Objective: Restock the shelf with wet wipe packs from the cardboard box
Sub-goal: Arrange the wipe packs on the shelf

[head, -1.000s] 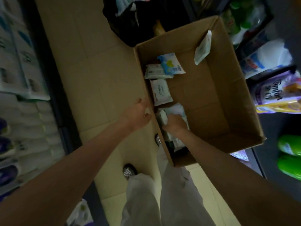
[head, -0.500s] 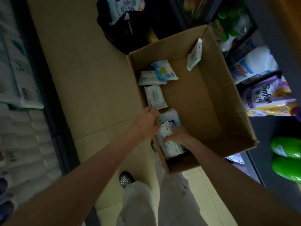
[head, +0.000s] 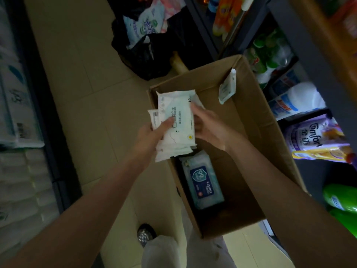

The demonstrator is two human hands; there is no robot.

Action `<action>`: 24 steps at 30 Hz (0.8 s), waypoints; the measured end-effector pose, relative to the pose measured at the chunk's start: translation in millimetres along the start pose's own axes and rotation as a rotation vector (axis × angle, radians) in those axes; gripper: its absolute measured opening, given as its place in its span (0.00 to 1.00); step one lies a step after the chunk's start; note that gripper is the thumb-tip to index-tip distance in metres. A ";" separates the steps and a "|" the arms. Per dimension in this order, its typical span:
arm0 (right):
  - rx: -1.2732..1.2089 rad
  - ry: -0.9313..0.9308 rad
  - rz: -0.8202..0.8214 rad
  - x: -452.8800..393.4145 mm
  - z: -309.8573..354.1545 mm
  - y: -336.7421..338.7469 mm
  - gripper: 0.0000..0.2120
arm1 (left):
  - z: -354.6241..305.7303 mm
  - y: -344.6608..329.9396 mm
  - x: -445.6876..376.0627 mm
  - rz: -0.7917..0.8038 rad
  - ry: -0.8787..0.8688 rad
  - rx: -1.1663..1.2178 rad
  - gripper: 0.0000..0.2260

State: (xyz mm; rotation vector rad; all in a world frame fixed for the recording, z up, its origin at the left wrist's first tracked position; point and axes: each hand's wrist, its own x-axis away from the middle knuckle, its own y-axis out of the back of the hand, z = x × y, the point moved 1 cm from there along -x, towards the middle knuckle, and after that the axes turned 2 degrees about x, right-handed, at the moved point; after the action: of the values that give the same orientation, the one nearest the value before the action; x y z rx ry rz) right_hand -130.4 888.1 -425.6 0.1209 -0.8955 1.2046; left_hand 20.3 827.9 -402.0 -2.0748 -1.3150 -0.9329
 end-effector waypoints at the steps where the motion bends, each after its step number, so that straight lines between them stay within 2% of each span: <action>1: -0.052 0.012 -0.053 -12.2 -2.9 4.2 0.15 | -5.7 8.3 -5.6 -0.045 -0.037 -0.007 0.12; 2: -0.055 0.022 -0.158 -26.9 -9.9 10.3 0.13 | -10.8 16.9 -11.0 -0.104 -0.078 -0.017 0.13; 4: 0.237 -0.018 -0.410 -64.0 -38.8 23.8 0.08 | -18.9 34.0 -20.9 -0.202 -0.134 -0.027 0.16; 5: 0.436 -0.073 -0.453 -82.3 -56.2 26.3 0.13 | -21.6 41.8 -24.7 -0.232 -0.146 -0.035 0.19; 8: 0.864 -0.269 -0.385 -127.5 -114.3 14.1 0.35 | -23.2 55.5 -33.5 -0.247 -0.177 -0.082 0.24; 9: 1.034 -0.303 -0.427 -132.3 -126.2 8.5 0.37 | -22.8 53.7 -34.7 -0.235 -0.181 -0.096 0.24; 11: 1.336 -0.307 -0.570 -134.8 -140.0 -0.7 0.31 | -18.8 51.9 -36.4 -0.226 -0.184 -0.089 0.22; 12: 1.351 -0.319 -0.598 -134.8 -141.8 -2.1 0.26 | -16.4 51.0 -36.8 -0.229 -0.180 -0.080 0.22; 15: 1.243 -0.360 -0.410 -125.1 -133.2 -3.3 0.15 | -8.7 54.4 -32.2 -0.233 -0.151 -0.050 0.23; 16: 1.208 -0.369 -0.344 -116.9 -124.7 -4.2 0.15 | -7.4 56.8 -28.3 -0.237 -0.141 -0.033 0.23; 18: 1.124 -0.363 -0.318 -96.4 -95.9 -6.6 0.16 | -8.1 63.9 -16.7 -0.243 -0.131 -0.008 0.23; 21: 0.846 -0.224 -0.377 -51.9 -26.3 -27.9 0.19 | -16.4 82.3 14.1 -0.220 -0.133 0.047 0.23; 24: 0.450 0.001 -0.290 -1.1 47.3 -79.6 0.12 | -35.8 101.7 53.7 -0.173 -0.151 0.145 0.17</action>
State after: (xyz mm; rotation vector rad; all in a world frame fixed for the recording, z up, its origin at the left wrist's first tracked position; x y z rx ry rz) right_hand -88.6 831.0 -366.0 0.5921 -0.5691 1.1135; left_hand 119.1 791.5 -343.5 -1.9762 -1.6118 -0.7373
